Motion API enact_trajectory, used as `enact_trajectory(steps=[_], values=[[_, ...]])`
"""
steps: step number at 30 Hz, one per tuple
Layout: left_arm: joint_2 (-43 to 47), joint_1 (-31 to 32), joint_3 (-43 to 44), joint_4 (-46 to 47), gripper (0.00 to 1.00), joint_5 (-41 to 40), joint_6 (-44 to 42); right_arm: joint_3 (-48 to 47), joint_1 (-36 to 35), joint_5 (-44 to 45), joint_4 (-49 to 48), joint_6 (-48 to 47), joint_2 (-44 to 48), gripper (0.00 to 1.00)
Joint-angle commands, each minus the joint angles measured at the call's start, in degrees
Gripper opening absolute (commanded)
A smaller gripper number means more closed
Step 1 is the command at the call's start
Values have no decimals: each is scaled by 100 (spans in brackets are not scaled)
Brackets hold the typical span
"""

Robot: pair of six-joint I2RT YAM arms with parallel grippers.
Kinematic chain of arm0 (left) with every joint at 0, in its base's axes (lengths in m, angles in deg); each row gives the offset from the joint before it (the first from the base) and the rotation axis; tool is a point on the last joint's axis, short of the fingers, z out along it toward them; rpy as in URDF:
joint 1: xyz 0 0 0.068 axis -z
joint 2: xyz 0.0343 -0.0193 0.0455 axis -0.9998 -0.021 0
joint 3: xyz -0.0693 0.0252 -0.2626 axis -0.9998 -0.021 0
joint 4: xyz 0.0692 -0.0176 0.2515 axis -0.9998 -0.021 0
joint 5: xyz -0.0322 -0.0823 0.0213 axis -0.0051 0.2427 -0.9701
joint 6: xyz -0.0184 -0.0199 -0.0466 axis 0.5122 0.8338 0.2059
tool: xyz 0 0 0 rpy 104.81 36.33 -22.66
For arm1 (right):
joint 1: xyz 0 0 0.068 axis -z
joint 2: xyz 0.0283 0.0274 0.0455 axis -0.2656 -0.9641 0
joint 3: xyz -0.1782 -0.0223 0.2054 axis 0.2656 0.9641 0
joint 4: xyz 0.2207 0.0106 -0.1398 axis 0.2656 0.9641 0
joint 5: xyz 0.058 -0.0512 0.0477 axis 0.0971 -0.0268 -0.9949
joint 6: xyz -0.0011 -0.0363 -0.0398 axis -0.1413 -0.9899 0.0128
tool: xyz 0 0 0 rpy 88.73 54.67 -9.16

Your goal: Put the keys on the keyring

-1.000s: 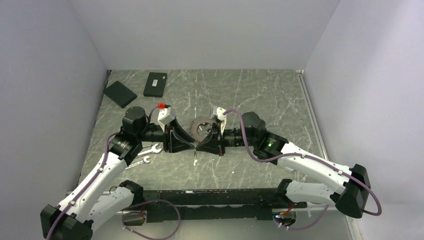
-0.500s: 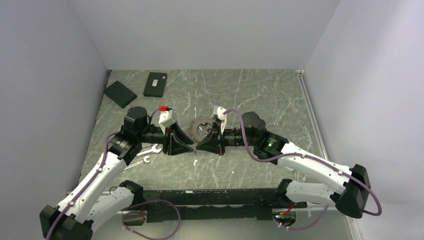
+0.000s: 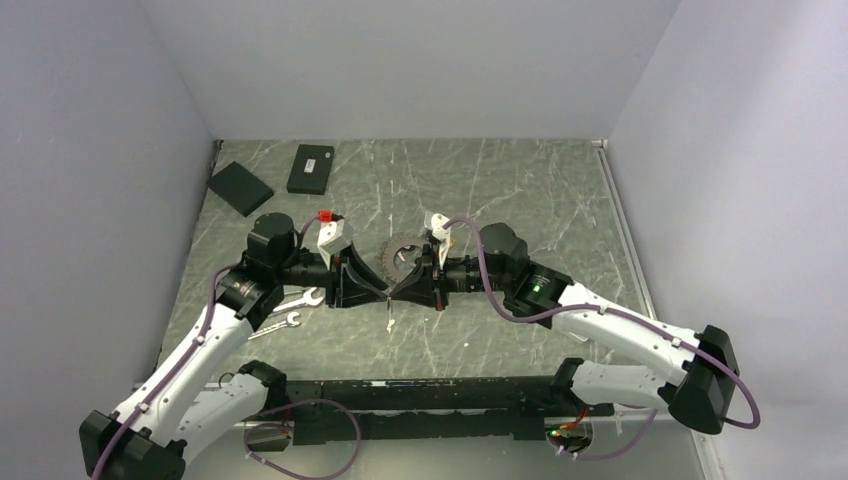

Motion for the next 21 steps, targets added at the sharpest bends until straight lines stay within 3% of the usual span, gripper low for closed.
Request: enact_trajectory(steps=[1, 15, 21], values=[[92, 21, 209, 325, 36, 211, 90, -187, -8, -5, -323, -26, -37, 0], [6, 21, 226, 344, 30, 158, 181, -301, -8, -102, -417, -86, -181, 0], [-29, 21, 230, 343, 14, 154, 203, -295, -8, -110, -490, -81, -146, 0]])
